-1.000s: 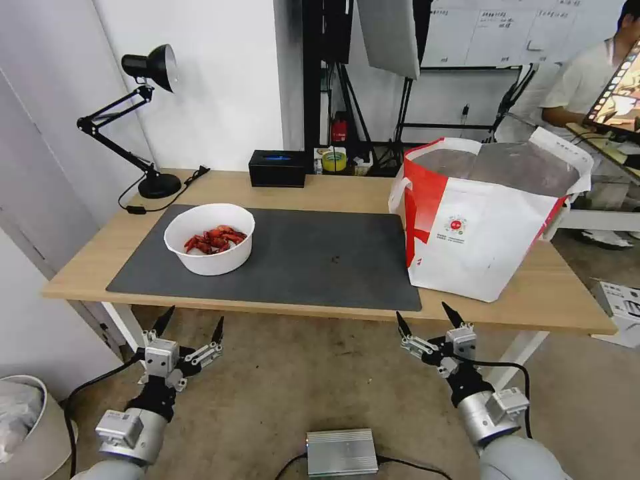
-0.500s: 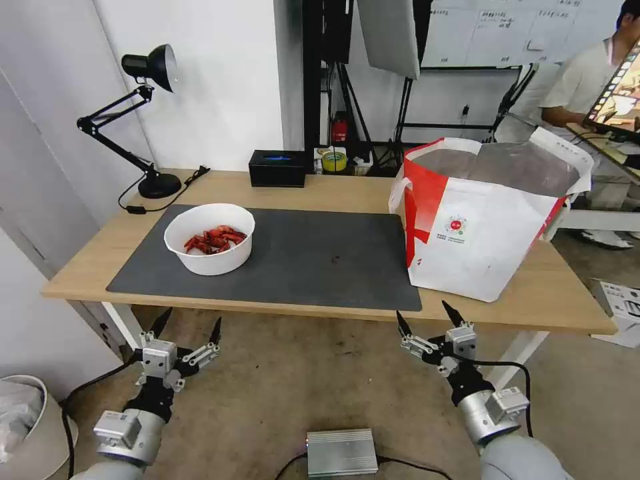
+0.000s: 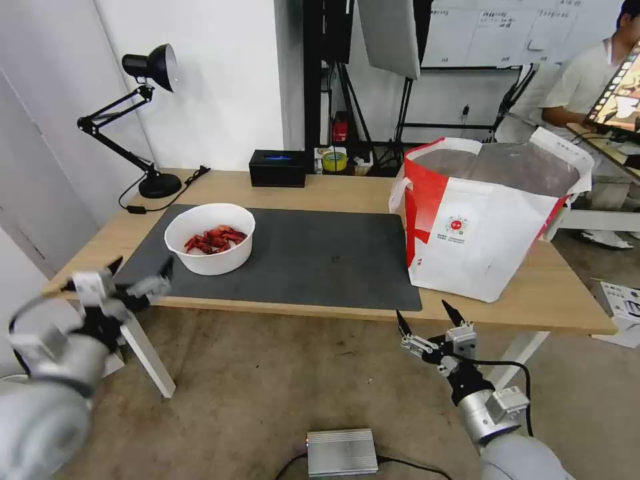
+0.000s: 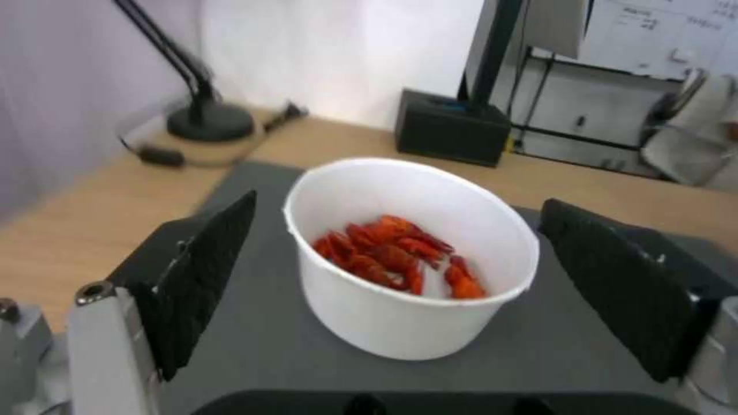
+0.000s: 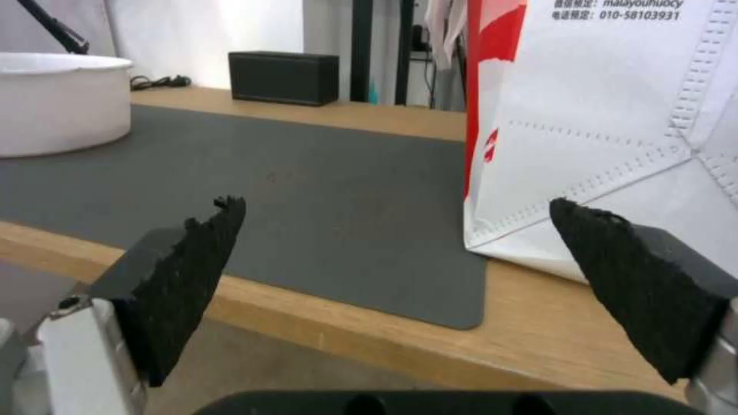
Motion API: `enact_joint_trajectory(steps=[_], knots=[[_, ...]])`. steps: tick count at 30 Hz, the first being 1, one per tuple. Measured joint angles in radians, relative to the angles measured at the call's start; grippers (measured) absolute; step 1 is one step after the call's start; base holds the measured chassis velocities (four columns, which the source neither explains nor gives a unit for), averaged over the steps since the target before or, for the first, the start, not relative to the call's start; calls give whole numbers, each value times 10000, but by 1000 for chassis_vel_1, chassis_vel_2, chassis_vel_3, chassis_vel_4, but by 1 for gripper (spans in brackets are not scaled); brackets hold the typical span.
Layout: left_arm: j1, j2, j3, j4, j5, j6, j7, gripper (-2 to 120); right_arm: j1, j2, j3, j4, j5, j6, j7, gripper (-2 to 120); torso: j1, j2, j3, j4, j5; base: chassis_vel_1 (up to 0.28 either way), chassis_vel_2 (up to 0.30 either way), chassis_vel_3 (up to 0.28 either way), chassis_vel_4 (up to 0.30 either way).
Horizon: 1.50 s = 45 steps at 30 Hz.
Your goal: Pick up the trash from the table and place it into the takeout bag.
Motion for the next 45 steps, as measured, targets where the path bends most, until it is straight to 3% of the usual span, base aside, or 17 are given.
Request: enact_joint_trajectory(steps=[1, 2, 3, 5, 6, 9, 10, 12, 14, 17, 20, 22, 23, 25, 34, 45], knots=[[-255, 203, 7, 151, -559, 269, -83, 100, 1, 0, 1, 0, 1, 0, 1, 100, 0, 0, 0, 1, 0, 0, 0, 0, 0], [-1024, 744, 178, 615, -1768, 860, -223, 100, 2, 0, 1, 1, 3, 0, 0, 100, -1, 0, 0, 0, 3, 0, 0, 0, 0], [-1024, 744, 178, 615, -1768, 860, -223, 100, 2, 0, 1, 1, 3, 0, 0, 100, -1, 0, 0, 0, 3, 0, 0, 0, 0], [-2128, 1371, 712, 1261, -2787, 1441, -306, 100, 3, -1, 0, 2, 5, 0, 1, 100, 0, 0, 0, 0, 2, 0, 0, 0, 0], [-2128, 1371, 712, 1261, -2787, 1441, -306, 100, 3, -1, 0, 2, 5, 0, 1, 100, 0, 0, 0, 0, 2, 0, 0, 0, 0], [-3741, 2043, 1969, 2057, -3484, 2334, -632, 100, 5, -1, 0, 2, 7, 0, 1, 100, 0, 0, 0, -2, 3, 0, 0, 0, 0], [-3741, 2043, 1969, 2057, -3484, 2334, -632, 100, 5, -1, 0, 2, 7, 0, 1, 100, 0, 0, 0, -2, 3, 0, 0, 0, 0], [-4839, 2380, 2928, 2648, -3996, 3026, -1082, 100, 5, -1, -1, 3, 10, 0, 0, 100, 0, 0, 0, -2, 5, 0, 0, 0, 0], [-5218, 2475, 3222, 2879, -4368, 3340, -1342, 100, 5, -1, 0, 3, 11, -1, -1, 100, 0, 0, 0, -2, 3, 0, 0, 0, 0], [-6451, 2599, 4349, 3710, -5116, 4140, -1893, 100, 5, -2, -1, 3, 11, -2, 0, 100, 0, 0, -1, 0, 4, 0, 0, 0, 0], [-7174, 2546, 5019, 4238, -5389, 4348, -1905, 100, 5, -2, -1, 3, 11, -4, -3, 100, 0, 0, -1, 1, 4, 0, 0, 0, 0], [-7174, 2546, 5019, 4238, -5389, 4348, -1905, 100, 5, -2, -1, 3, 11, -4, -3, 100, 0, 0, -1, 1, 4, 0, 0, 0, 0], [-7987, 2378, 5714, 4763, -5815, 4418, -1895, 100, 4, -2, -1, 3, 12, -5, -2, 100, 0, 0, -1, 0, 3, 0, 0, 0, 0], [-8645, 2218, 6353, 5206, -6035, 4418, -1882, 100, 5, -2, -2, 3, 12, -8, -2, 100, 0, 0, -1, -1, 5, 0, 0, 0, 0], [-10325, 1654, 8150, 6260, -5987, 4381, -2156, 100, 5, -2, -1, 3, 12, -11, -1, 100, 0, 0, -1, -1, 7, 0, 0, 0, 0], [-10557, 1221, 8961, 7074, -5108, 4347, -2193, 100, 5, -2, -1, 3, 12, -12, -1, 100, -1, 0, -1, 0, 4, 0, 0, 0, 0]])
